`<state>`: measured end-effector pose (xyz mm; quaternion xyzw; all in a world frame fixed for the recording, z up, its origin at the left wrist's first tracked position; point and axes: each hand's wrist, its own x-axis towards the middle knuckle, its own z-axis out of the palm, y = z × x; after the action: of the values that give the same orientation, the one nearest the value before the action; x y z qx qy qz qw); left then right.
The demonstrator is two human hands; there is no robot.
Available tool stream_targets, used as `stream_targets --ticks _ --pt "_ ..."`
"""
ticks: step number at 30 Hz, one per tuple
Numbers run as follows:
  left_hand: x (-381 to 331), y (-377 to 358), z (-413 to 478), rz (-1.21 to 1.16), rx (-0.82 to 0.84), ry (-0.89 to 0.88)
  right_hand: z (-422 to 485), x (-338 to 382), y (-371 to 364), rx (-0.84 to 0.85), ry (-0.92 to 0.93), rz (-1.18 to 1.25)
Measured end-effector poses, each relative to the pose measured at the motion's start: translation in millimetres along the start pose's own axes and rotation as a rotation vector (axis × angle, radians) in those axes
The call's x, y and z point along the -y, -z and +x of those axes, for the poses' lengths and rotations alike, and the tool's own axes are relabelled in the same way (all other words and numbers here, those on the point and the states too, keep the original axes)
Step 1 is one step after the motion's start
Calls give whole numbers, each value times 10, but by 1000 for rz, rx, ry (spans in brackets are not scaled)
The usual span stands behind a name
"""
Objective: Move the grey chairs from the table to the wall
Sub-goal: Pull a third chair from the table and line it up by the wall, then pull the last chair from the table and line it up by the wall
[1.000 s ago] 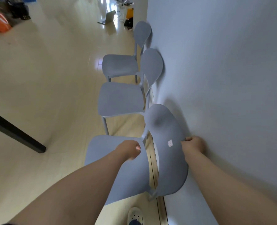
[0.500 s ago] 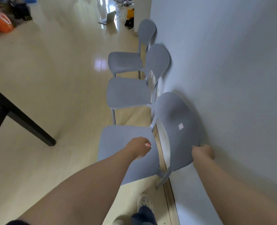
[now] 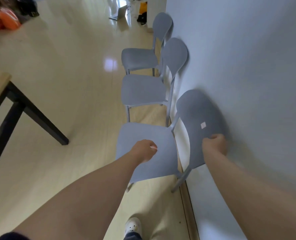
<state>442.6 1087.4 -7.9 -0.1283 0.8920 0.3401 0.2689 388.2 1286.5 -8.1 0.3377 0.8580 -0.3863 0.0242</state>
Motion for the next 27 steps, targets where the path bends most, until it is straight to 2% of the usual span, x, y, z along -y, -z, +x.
stream_targets --ticks 3,6,8,10,14,18,23,27 --pt "49 9 -128 49 -102 44 -255 61 -202 318 -8 -10" --pt "175 -34 -344 95 -223 110 -539 54 -335 549 18 -67" --pt "286 -71 -554 78 -273 158 -713 17 -429 592 74 -136" --pt "433 -93 -766 28 -330 223 -906 10 -519 669 263 -252" --pt "795 -109 -1265 -103 -437 355 -1445 46 -825 839 417 -340" --pt "1349 -25 -1929 -228 -571 494 -2304 111 -1051 950 588 -605" --pt "2027 44 -2790 -307 -643 638 -3343 62 -1333 1072 665 -567" --pt "2743 62 -3714 -382 -747 755 -4592 -40 -1515 1221 771 -628"
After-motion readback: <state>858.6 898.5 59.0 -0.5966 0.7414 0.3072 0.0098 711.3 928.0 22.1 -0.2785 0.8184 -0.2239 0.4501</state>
